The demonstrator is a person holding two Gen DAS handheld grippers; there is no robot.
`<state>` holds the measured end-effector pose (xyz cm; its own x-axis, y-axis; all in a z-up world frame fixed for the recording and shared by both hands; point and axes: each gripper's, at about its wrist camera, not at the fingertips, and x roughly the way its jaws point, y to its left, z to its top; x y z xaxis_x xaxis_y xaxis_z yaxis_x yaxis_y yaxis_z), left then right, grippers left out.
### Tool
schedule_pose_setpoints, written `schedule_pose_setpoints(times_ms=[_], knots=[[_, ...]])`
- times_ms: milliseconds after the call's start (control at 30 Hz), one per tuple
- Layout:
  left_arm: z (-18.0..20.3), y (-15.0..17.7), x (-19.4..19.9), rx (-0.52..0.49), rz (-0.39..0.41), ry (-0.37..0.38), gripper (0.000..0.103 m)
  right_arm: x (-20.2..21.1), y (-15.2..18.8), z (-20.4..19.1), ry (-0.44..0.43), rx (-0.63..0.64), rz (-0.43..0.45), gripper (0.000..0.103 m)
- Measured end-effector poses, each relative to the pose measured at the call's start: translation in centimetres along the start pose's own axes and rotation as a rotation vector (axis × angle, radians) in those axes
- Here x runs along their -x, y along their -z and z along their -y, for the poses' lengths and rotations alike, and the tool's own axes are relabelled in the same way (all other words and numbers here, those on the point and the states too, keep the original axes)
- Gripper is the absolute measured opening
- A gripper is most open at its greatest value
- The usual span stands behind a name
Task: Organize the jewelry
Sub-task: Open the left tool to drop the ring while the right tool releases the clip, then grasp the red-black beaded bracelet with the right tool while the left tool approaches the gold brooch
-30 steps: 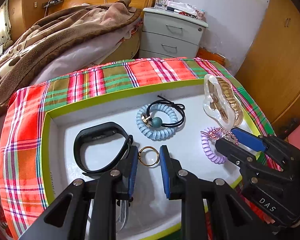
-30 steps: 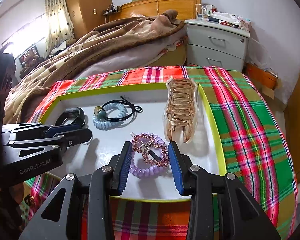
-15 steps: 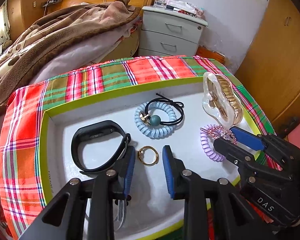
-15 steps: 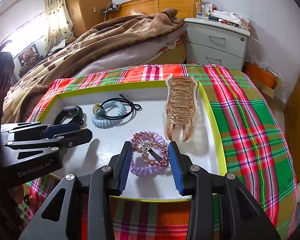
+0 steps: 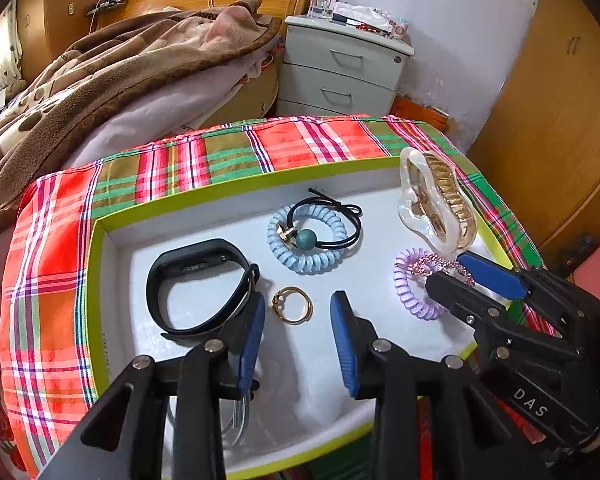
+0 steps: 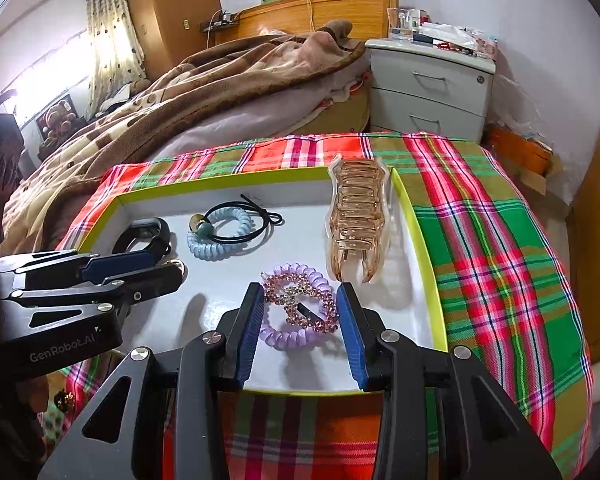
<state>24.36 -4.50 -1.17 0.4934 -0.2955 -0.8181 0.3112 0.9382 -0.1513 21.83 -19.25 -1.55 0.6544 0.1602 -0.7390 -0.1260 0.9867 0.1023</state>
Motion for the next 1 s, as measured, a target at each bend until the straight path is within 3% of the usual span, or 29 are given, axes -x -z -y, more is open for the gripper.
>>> schedule_pose_setpoints(times_ms=[533, 1000], knots=[[-0.4, 1.2, 3.7, 0.025, 0.049, -0.015, 0.042, 2.7, 0.4, -0.4, -0.018, -0.023, 0.041, 0.041], [-1.8, 4.7, 8.8, 0.064, 0.11, -0.039, 0.042, 6.9, 2.4, -1.3, -0.038, -0.014, 0.085, 0.042]])
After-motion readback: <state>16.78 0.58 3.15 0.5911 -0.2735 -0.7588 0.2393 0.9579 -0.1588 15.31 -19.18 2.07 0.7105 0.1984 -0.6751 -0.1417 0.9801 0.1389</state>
